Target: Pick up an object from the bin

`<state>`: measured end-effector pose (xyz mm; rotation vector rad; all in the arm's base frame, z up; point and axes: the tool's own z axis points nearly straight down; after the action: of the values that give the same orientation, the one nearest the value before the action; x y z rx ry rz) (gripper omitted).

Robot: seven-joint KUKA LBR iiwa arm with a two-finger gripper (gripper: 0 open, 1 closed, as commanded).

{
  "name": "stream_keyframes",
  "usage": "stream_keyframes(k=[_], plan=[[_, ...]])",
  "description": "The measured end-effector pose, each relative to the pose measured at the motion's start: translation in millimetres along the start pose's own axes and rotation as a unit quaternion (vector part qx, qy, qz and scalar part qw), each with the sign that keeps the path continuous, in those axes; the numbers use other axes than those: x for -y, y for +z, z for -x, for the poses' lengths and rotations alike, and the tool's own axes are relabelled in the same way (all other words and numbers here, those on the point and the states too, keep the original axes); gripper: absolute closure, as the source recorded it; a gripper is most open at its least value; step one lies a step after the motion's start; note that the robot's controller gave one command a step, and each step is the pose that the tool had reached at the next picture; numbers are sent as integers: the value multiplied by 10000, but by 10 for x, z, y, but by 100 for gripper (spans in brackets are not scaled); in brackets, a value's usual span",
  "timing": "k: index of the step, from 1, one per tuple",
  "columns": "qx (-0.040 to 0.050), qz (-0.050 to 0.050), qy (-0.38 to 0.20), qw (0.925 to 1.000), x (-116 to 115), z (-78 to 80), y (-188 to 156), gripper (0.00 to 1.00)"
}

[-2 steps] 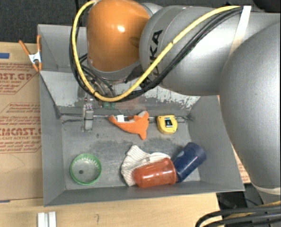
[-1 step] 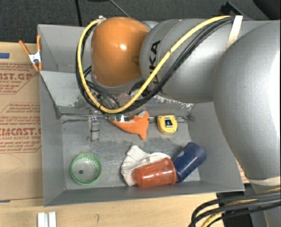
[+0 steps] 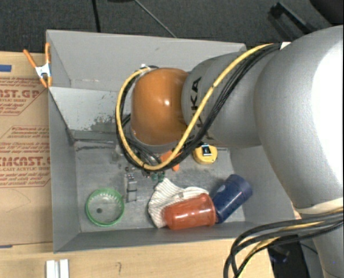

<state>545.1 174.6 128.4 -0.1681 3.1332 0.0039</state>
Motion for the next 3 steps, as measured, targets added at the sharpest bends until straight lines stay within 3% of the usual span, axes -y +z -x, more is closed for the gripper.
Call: stream_keyframes(k=[1, 2, 3], plan=[[-22, -12, -330, 9995, 171, -139, 348, 0], [-24, -10, -930, 9957, 204, -375, 495, 0], [-48, -1, -1425, 9898, 544, -445, 65, 0]])
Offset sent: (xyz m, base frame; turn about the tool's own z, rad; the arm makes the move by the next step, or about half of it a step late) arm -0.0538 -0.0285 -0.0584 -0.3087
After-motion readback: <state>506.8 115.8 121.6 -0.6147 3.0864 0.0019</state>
